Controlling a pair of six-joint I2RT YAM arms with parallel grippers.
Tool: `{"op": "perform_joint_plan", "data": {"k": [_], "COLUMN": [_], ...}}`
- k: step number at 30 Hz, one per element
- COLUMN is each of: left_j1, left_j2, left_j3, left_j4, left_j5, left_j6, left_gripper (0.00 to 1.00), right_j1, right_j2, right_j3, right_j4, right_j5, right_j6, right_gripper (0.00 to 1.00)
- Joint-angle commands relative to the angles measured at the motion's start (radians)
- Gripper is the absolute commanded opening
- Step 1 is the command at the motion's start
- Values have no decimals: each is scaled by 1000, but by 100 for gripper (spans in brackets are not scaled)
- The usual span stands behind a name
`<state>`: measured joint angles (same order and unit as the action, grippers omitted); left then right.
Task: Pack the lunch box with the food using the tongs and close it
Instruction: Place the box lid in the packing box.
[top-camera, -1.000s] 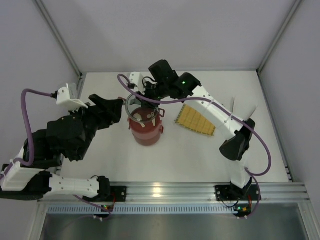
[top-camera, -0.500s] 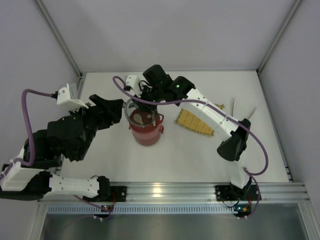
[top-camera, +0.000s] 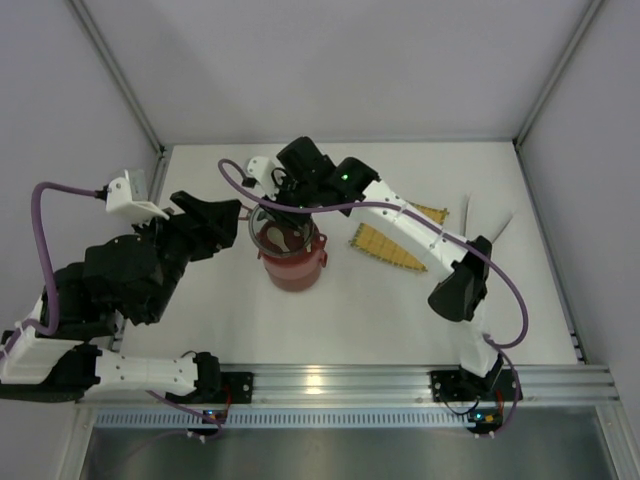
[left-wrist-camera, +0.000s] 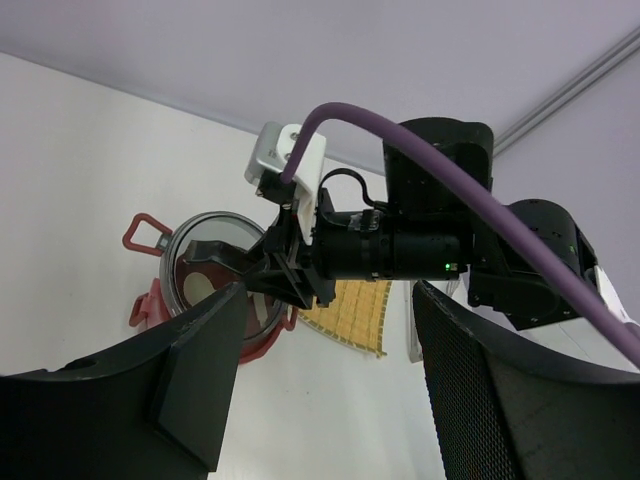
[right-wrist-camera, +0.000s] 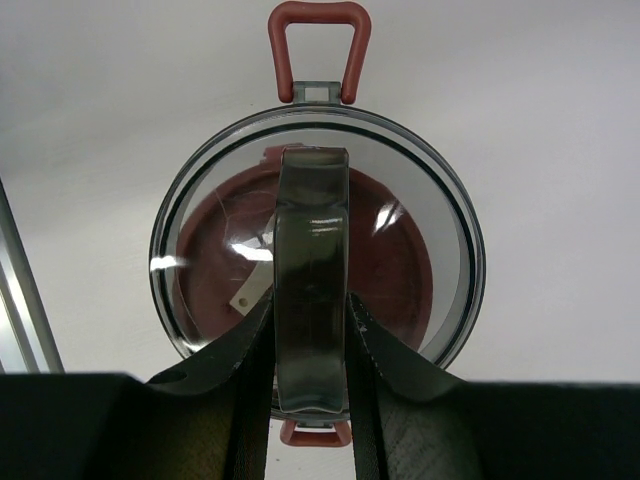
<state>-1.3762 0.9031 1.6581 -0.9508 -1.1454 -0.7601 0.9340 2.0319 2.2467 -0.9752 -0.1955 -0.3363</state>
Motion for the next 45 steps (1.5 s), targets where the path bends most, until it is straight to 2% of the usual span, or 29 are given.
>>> {"op": "perform_joint_plan", "data": {"k": [1, 45], "left_j1": [0, -1], "left_j2": [-10, -17], "left_j3": [-12, -26], "left_j4": [26, 14], "left_j5": [-5, -4], "left_j6": [4, -21], "left_gripper": [72, 72], "right_j1": [19, 28], "right_j2": [31, -33], "right_j3": [57, 2], "right_j4": [-36, -54], "right_j5": [30, 65], "right_j6": [11, 31], "right_gripper": [6, 7]}}
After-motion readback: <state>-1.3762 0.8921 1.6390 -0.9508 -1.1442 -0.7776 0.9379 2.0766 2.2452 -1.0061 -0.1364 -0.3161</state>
